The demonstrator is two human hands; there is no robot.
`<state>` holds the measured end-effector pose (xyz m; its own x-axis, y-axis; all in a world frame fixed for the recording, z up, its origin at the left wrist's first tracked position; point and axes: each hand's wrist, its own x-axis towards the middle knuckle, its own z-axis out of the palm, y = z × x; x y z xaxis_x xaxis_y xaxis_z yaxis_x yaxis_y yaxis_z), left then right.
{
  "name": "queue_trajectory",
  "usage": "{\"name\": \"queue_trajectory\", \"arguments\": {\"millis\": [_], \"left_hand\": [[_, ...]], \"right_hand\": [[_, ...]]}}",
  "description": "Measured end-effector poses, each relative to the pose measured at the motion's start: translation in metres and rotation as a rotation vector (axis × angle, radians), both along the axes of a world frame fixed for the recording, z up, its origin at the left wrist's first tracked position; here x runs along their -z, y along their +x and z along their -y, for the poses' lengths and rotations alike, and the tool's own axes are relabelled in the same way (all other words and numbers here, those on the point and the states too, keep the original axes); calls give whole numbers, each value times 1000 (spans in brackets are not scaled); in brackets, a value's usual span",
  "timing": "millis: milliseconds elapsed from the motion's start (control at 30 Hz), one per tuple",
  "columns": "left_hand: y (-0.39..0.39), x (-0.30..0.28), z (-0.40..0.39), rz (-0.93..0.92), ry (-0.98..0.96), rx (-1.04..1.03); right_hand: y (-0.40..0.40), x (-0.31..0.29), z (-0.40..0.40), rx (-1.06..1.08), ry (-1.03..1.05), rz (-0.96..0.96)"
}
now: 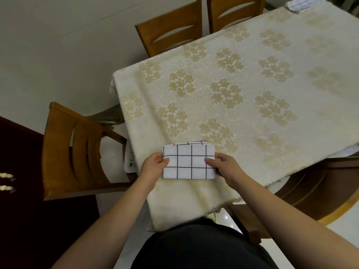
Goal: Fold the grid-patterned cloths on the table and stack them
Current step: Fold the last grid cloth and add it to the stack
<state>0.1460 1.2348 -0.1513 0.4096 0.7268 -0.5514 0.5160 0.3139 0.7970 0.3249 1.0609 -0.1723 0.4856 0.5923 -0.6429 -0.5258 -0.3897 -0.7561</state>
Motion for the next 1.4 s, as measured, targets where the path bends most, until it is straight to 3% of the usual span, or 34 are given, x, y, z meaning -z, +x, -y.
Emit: {"name": "queue_trajectory", "arguments": {"millis": [333, 700, 1133, 1400], "left_hand": [[-12, -8, 15, 72, -51, 62], [-30, -26, 33, 115, -223, 449], [25, -73, 143, 135, -265, 909], [50, -91, 242, 122, -109, 1118]], "right_hand": [[-27, -16, 28, 54, -31, 132], [-82, -61, 95, 230, -110, 246], [-133, -100, 240, 653, -110, 223], [-159, -103, 336, 860, -80, 191]]}}
